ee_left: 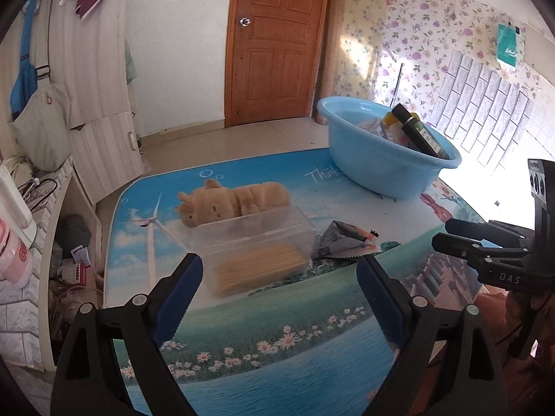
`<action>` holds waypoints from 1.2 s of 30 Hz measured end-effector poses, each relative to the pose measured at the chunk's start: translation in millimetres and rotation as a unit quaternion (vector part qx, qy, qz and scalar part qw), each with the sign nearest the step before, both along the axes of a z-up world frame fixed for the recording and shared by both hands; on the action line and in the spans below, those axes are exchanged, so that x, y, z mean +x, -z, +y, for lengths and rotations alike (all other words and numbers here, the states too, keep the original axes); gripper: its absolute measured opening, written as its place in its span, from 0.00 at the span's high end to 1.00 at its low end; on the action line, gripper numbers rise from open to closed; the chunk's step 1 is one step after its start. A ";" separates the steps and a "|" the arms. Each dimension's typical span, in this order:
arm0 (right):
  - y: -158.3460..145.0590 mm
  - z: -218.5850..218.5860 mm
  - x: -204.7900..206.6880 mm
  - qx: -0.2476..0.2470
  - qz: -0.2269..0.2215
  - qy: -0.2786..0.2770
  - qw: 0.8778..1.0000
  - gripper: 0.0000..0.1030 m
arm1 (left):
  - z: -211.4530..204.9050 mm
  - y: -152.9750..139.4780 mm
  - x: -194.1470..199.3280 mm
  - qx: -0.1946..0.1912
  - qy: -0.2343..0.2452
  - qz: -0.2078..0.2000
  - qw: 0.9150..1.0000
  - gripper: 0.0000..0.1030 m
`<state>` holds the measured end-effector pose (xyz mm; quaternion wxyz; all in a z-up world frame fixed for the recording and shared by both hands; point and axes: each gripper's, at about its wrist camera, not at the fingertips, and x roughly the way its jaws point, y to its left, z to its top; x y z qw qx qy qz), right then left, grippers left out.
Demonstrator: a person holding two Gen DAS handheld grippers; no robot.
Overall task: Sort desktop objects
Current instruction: 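Move both open tools toward the toothpick box and snack wrapper, then grasp toothpick box with left tool while right tool grasps crumpled snack wrapper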
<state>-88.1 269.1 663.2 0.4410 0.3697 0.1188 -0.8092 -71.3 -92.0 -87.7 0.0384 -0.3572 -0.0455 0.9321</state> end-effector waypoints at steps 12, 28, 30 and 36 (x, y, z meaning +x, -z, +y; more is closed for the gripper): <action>7.5 -31.6 12.1 0.012 -0.028 -0.032 0.999 0.50 | -29.6 12.5 -16.9 0.022 0.006 -0.015 1.000 0.09; 15.5 -88.9 17.1 0.026 -0.047 -0.076 0.996 0.50 | -14.3 27.8 -51.2 -0.066 0.166 -0.039 0.983 0.15; 16.6 -92.5 16.4 0.027 -0.047 -0.077 0.996 0.50 | -13.3 29.5 -51.0 -0.066 0.164 -0.039 0.983 0.35; 22.6 -99.9 14.8 0.035 -0.047 -0.082 0.995 0.56 | -14.8 26.1 -40.6 -0.035 0.177 -0.041 0.983 0.56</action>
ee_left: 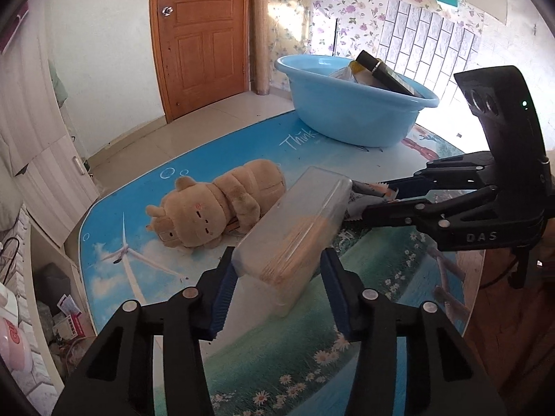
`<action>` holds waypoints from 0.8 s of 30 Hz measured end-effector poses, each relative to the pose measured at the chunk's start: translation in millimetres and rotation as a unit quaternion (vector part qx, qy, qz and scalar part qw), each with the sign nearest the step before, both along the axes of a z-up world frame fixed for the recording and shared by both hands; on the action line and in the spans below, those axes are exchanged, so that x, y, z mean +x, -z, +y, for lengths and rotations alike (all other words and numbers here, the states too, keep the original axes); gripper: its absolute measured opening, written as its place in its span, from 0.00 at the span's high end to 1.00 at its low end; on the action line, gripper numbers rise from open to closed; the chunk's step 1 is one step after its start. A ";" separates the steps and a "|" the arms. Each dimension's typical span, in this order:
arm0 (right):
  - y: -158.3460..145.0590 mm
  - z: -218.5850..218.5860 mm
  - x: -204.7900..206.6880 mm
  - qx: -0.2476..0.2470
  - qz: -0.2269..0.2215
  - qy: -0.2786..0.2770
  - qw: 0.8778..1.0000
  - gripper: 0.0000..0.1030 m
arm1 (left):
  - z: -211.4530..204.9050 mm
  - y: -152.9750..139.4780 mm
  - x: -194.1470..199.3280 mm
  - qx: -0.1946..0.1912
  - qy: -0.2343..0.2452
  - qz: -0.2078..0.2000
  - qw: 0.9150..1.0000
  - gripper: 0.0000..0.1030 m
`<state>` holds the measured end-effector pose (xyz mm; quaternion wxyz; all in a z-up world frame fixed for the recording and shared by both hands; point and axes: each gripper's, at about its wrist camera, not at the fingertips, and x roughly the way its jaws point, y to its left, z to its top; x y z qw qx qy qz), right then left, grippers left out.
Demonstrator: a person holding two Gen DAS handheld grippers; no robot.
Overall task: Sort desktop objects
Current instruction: 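Grasp toothpick box with left tool while right tool grasps crumpled snack wrapper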
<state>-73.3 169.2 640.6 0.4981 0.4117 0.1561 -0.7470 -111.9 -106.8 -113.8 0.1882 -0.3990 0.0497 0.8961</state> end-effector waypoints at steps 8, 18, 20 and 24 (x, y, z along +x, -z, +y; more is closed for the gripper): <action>-4.2 19.4 -2.1 -0.008 0.001 0.005 1.000 0.81 | 18.1 -3.8 24.4 0.015 0.019 -0.009 1.000 0.63; -19.6 79.8 -4.4 -0.033 -0.001 0.041 0.999 0.84 | 40.2 -3.7 49.5 0.018 0.001 -0.014 1.000 0.63; -22.4 93.1 -4.7 -0.037 0.004 0.049 0.998 0.84 | 44.3 -4.5 48.1 0.009 -0.012 -0.008 1.000 0.62; -22.4 112.8 -7.7 -0.038 0.008 0.068 0.997 0.84 | 46.3 -3.1 40.0 0.009 -0.050 -0.015 0.999 0.62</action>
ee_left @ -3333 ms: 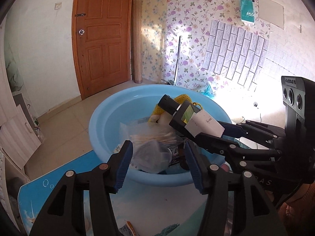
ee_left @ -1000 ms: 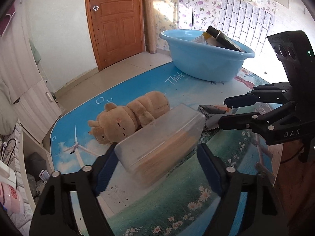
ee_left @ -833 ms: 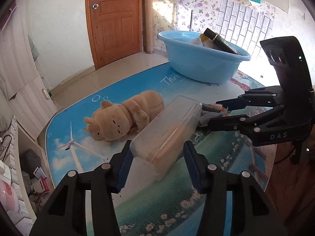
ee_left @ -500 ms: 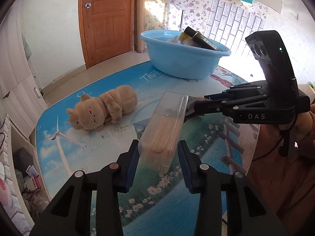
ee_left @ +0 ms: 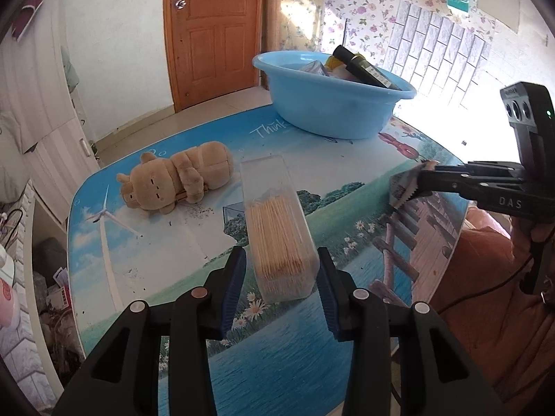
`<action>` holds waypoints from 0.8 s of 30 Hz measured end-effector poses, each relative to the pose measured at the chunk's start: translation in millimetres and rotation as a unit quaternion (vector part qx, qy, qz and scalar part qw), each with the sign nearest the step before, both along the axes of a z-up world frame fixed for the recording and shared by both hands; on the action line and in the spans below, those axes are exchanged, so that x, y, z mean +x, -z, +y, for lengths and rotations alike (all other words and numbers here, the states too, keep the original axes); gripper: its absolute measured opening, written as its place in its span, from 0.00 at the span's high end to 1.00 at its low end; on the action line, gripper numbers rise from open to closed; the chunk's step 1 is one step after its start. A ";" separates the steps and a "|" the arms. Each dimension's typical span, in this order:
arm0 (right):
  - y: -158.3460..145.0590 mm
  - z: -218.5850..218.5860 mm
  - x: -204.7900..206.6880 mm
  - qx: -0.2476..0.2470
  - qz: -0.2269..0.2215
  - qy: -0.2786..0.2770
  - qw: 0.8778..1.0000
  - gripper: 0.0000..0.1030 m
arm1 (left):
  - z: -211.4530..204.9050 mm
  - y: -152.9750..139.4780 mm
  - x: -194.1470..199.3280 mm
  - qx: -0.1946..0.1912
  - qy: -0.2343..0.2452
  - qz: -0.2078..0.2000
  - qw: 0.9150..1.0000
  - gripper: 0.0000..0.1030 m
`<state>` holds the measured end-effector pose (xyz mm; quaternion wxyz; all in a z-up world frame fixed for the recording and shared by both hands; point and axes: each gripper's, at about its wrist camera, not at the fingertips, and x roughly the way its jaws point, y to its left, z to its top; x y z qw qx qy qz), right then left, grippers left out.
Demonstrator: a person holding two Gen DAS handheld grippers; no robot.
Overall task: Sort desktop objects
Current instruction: 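Grasp toothpick box with left tool while right tool grasps crumpled snack wrapper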
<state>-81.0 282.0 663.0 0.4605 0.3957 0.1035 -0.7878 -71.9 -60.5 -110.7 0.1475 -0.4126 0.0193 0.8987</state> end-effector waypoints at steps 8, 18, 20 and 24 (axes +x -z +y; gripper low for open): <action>8.4 13.2 -4.9 -0.002 -0.028 0.008 1.000 0.69 | 4.3 11.3 -21.0 0.018 -0.039 -0.009 0.999 0.64; 19.8 9.0 -9.2 0.017 -0.036 0.014 0.999 0.47 | 15.7 7.1 -11.2 0.028 -0.017 -0.006 0.999 0.70; 22.6 3.8 -7.7 0.026 -0.030 0.012 0.999 0.47 | 17.9 10.1 -10.6 0.023 -0.017 -0.010 1.000 0.69; 27.1 -9.5 0.8 0.060 0.014 0.000 0.998 0.46 | 22.6 22.1 -13.1 0.002 -0.026 -0.015 1.000 0.69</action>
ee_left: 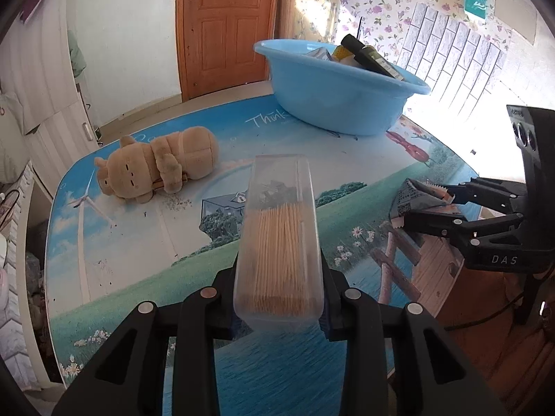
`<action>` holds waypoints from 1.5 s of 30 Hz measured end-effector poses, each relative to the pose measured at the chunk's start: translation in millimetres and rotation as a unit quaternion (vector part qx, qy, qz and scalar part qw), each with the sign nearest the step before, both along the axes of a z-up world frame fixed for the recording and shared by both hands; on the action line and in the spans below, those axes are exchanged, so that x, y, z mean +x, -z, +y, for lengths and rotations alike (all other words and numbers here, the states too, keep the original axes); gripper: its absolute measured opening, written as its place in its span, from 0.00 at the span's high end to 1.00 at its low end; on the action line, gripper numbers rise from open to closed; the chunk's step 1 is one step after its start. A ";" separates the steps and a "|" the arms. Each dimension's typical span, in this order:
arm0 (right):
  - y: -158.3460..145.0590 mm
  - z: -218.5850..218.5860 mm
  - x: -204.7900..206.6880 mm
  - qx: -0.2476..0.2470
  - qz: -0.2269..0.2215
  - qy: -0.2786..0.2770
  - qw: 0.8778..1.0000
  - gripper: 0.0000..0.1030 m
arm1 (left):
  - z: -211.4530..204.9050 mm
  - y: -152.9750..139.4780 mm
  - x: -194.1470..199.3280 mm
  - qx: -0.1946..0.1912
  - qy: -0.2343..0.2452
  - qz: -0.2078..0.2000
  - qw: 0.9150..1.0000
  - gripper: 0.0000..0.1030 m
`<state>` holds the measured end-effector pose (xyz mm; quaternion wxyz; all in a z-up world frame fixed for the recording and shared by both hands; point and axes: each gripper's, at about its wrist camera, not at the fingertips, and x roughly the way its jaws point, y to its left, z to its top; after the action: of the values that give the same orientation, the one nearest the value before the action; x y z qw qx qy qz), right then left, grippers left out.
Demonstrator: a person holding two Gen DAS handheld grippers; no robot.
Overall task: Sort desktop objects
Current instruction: 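Grasp toothpick box with left tool while right tool grasps crumpled snack wrapper, then carry toothpick box and wrapper with both tools over the basin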
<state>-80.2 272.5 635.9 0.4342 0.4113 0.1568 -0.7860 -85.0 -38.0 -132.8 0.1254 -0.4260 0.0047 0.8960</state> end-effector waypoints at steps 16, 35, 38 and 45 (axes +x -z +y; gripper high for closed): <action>-9.4 4.5 -6.7 -0.045 0.001 -0.004 0.999 0.68 | 6.3 -23.3 6.4 0.010 0.005 0.049 0.999 0.70; -76.3 16.8 -38.6 -0.173 0.055 0.018 0.983 0.68 | 26.7 -78.7 -37.2 0.045 0.013 0.097 0.994 0.70; -79.9 15.7 -46.9 -0.184 0.062 0.020 0.981 0.68 | 32.9 -85.8 -50.8 0.045 0.019 0.104 0.993 0.70; -73.4 5.7 -80.1 -0.187 0.054 0.033 0.980 0.68 | 50.5 -93.6 -92.5 0.042 0.027 0.111 0.993 0.70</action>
<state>-160.3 278.2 709.3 0.4681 0.2849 0.0160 -0.8364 -177.4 12.6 -39.2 0.1659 -0.3183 -0.0074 0.9333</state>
